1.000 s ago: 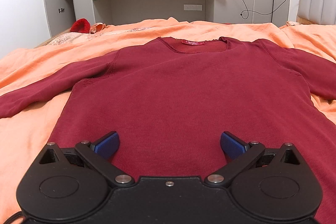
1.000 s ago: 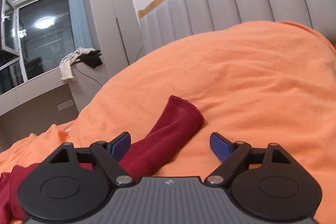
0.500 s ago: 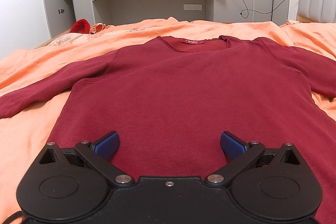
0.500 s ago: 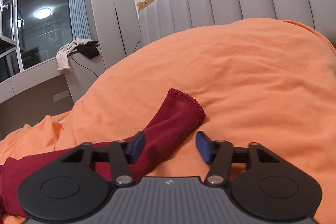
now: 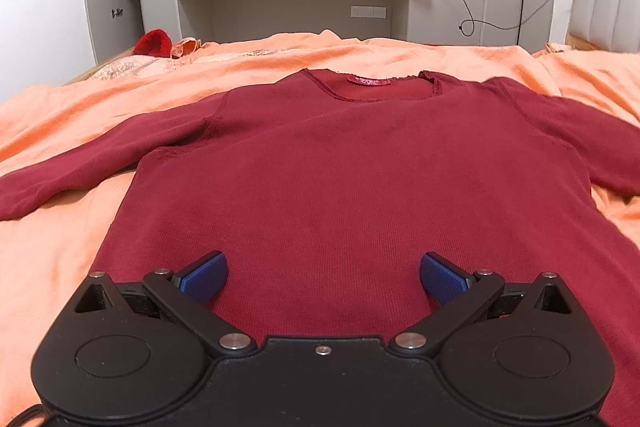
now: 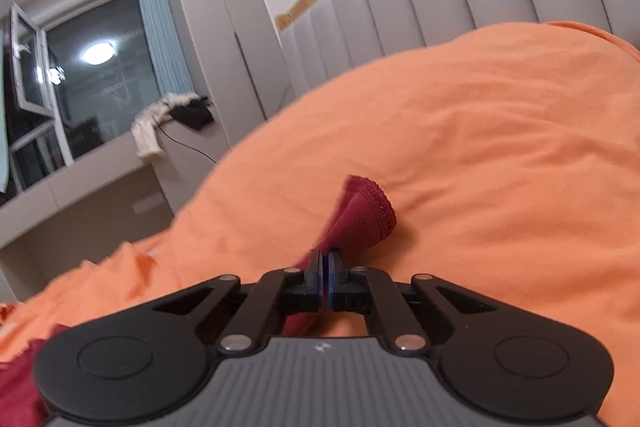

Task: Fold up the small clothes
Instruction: 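Close the right gripper on the sleeve cuff, then lift the cuff with the right gripper and lay it across the sweater body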

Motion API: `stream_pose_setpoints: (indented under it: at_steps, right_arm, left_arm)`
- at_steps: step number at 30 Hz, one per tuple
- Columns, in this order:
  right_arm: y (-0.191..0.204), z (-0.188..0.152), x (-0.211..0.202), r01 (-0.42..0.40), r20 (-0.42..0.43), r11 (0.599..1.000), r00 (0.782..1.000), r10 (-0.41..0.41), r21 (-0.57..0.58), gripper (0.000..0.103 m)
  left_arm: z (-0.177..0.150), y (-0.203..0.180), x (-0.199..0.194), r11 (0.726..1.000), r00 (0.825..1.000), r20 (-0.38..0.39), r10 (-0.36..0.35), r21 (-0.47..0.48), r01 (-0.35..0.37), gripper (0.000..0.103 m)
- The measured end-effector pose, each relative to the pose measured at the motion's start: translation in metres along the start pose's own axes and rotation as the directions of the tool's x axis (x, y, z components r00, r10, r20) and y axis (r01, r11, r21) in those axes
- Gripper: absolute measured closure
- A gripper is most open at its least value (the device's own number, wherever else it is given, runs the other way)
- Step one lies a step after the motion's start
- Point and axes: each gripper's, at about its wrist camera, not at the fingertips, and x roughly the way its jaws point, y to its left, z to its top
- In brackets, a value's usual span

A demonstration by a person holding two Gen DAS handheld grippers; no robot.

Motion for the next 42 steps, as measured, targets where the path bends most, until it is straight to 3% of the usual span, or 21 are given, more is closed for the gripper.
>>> stream_pose_setpoints:
  at_steps: [7, 17, 29, 38, 42]
  right_arm:
    - [0.049, 0.018, -0.037, -0.156, 0.088, 0.984, 0.983, 0.164, -0.083, 0.101]
    - [0.155, 0.031, -0.062, -0.389, 0.087, 0.894, 0.905, 0.416, -0.222, 0.101]
    - [0.265, 0.009, -0.063, -0.604, -0.049, 0.752, 0.787, 0.615, -0.264, 0.101]
    - [0.324, -0.029, -0.076, -0.689, -0.189, 0.652, 0.719, 0.669, -0.315, 0.101]
    - [0.336, -0.056, -0.077, -0.726, -0.297, 0.622, 0.688, 0.663, -0.292, 0.101]
  left_arm:
    - [0.013, 0.014, -0.011, 0.999, 0.999, 0.034, -0.011, -0.049, 0.012, 0.0]
    - [0.024, 0.046, -0.021, 0.988, 0.999, 0.038, 0.039, -0.153, -0.032, 0.0]
    - [0.035, 0.093, -0.034, 0.951, 0.995, 0.052, 0.083, -0.303, -0.063, 0.0]
    - [0.036, 0.113, -0.041, 0.925, 0.99, 0.058, 0.128, -0.368, -0.098, 0.0]
    - [0.035, 0.121, -0.044, 0.911, 0.986, 0.062, 0.154, -0.395, -0.118, 0.0]
